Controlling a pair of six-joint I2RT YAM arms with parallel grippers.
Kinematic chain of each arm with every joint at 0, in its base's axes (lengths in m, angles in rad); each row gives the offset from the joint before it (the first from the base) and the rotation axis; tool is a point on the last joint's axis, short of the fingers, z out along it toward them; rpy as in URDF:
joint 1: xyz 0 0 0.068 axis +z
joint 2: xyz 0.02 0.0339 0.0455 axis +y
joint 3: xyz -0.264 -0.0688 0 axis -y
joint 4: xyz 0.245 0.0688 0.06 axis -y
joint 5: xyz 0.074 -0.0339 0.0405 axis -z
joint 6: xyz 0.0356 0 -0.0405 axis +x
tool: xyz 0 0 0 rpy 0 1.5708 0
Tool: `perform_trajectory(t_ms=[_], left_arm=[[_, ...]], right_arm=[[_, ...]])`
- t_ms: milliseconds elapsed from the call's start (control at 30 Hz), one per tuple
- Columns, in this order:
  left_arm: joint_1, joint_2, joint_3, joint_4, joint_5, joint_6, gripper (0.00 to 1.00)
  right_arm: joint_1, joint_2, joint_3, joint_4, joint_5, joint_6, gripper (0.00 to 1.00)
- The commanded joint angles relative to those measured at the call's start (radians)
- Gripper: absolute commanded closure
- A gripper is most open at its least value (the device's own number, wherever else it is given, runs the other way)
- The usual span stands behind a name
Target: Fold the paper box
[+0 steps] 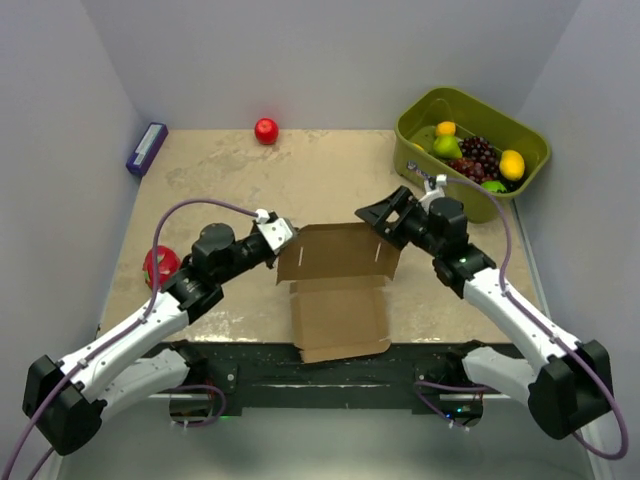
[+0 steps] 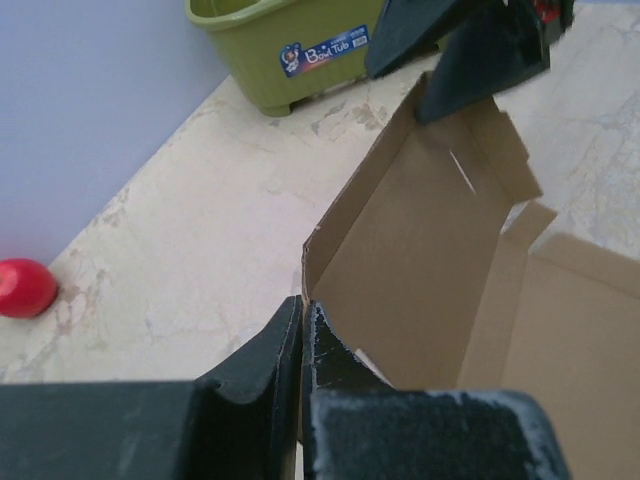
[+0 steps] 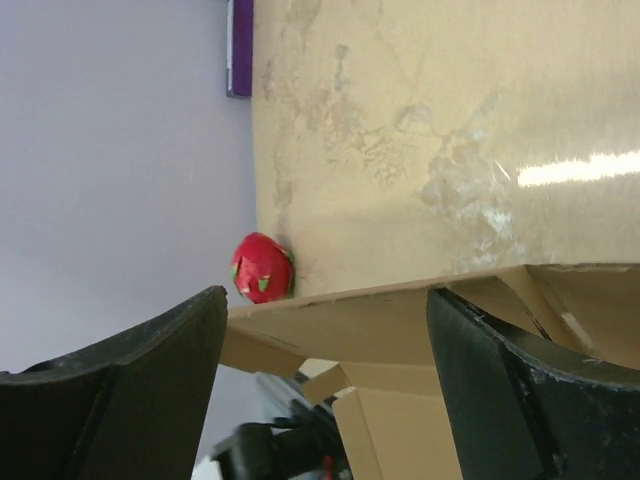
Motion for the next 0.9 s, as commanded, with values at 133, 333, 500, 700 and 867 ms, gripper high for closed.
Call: perform_trajectory(t_ms=[133,333,500,700,867], left_arm=[[0.054,0.018,0.088,-0.132,0.155,0.089,1.0],[0.079,0.007,0.095,-0.169,0.175,0.094,1.0],[0.122,0.004,0.112,-0.198,0.267,0.095,1.0],[0.145,0.024,0.147,-0.243,0.344,0.095,1.0],[0.155,0.015,0.147,-0.246,0.354,0.094,1.0]], right_arm=[[0.01,-0.099,0.214,-0.197,-0.155,-0.658,0.16],[0.054,-0.1,0.149,-0.168,-0.202,-0.897,0.18],[0.063,-0.105,0.086,-0.098,-0.229,-0.993,0.17],[0.069,-0.042,0.095,-0.027,-0.243,-1.118,0.16],[0.08,0.044,0.143,-0.018,-0.287,-1.258,0.17]])
